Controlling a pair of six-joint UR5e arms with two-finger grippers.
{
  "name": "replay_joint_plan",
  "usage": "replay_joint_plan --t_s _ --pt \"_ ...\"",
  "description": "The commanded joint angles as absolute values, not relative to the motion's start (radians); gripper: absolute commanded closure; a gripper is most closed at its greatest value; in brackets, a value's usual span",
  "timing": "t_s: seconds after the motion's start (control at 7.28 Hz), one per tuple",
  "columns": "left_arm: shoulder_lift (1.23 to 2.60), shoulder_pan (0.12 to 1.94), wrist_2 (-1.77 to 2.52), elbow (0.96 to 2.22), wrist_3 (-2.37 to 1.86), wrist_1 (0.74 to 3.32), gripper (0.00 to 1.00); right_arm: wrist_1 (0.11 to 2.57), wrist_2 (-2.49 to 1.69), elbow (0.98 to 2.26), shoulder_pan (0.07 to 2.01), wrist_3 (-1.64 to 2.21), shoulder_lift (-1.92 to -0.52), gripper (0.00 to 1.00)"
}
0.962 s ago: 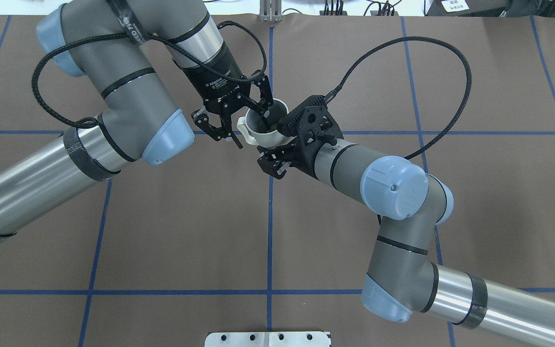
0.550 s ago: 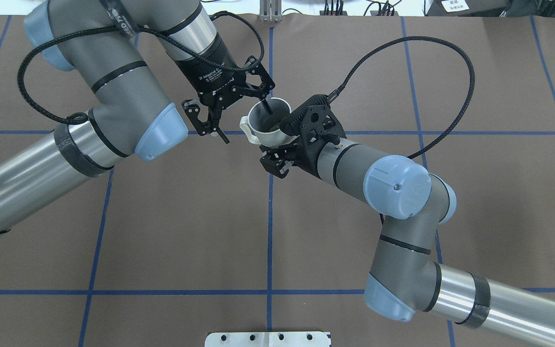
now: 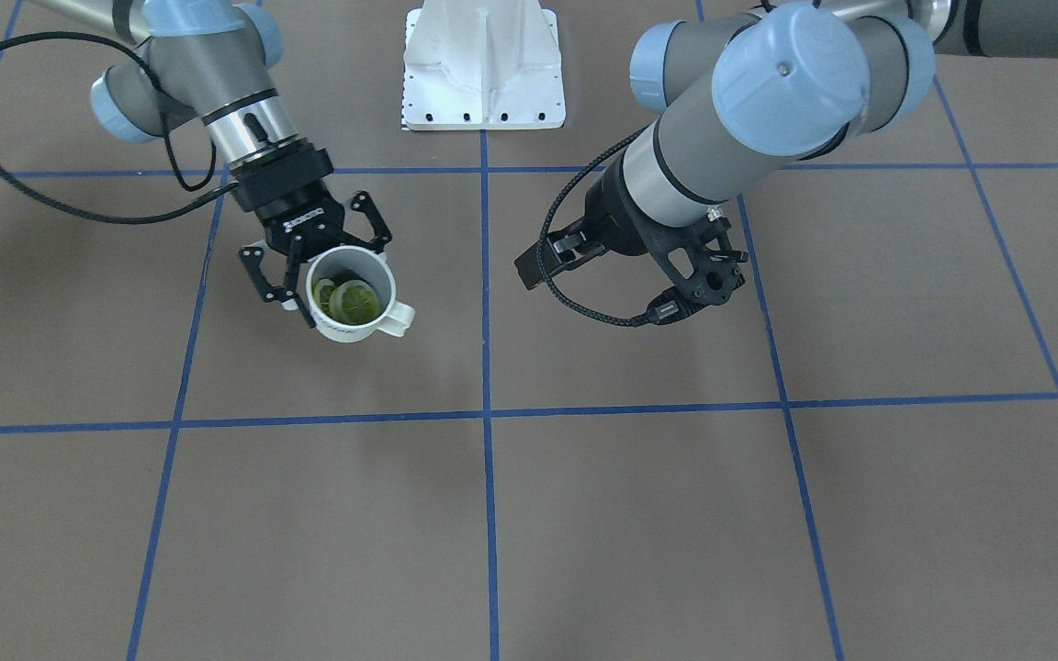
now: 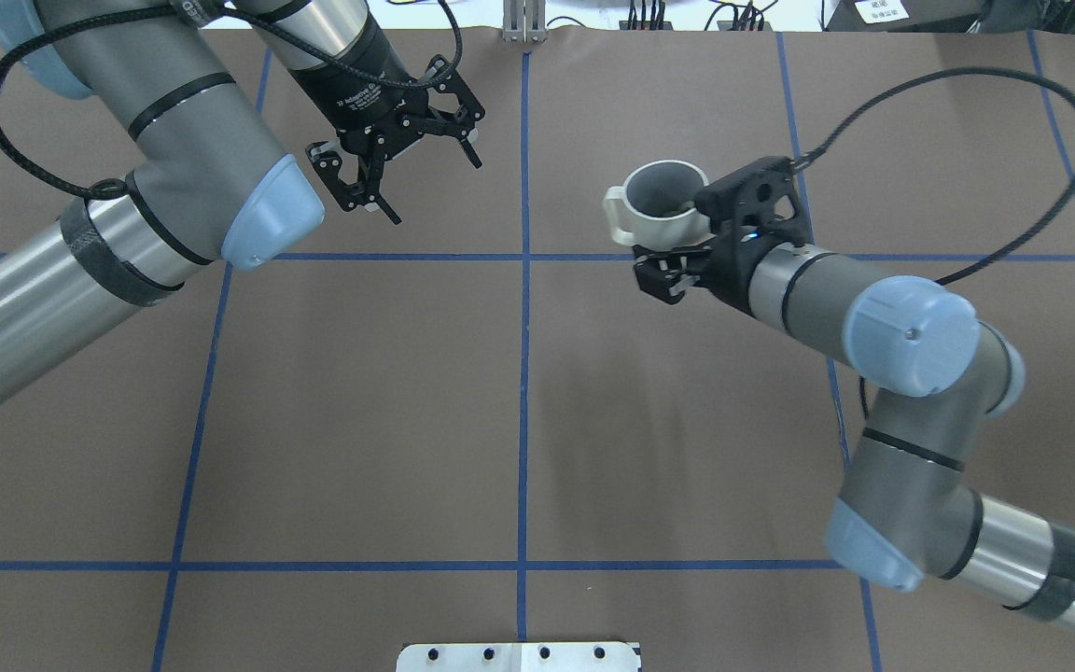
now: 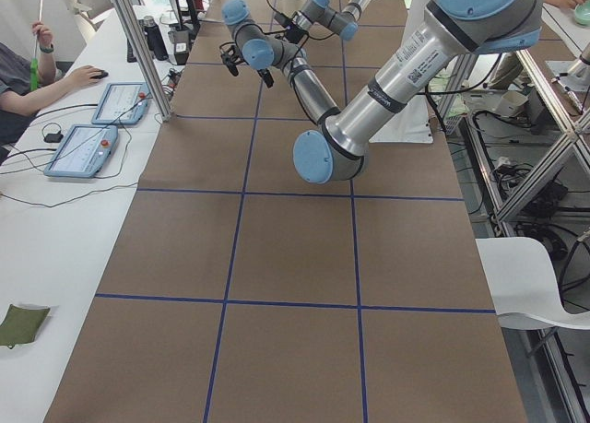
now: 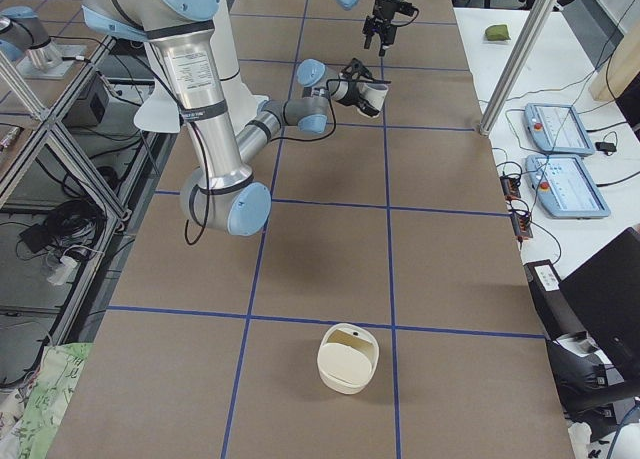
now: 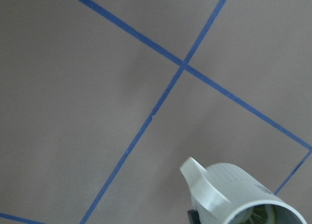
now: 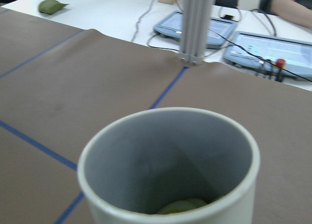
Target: Left arm hands cup to right arm to dump lemon
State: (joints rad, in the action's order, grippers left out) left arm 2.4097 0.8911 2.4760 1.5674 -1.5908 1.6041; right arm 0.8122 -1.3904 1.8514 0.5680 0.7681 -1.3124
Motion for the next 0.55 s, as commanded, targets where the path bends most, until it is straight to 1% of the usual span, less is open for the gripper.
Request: replay_joint_plan --t_s 0.0,0.27,0.41 --pt "2.398 0.894 2.459 1.565 -1.583 1.605 0.0 0.769 -1.4 1.917 0.677 0.859 -1.513 0.95" --pt "2.382 0.913 2.435 1.574 -1.582 1.606 0.0 0.534 -1.464 1.916 0.773 0.851 -1.72 0.95" --pt "2.361 0.913 2.407 1.578 -1.55 1.603 0.0 0.469 -1.553 1.917 0.861 0.85 -1.817 0.95"
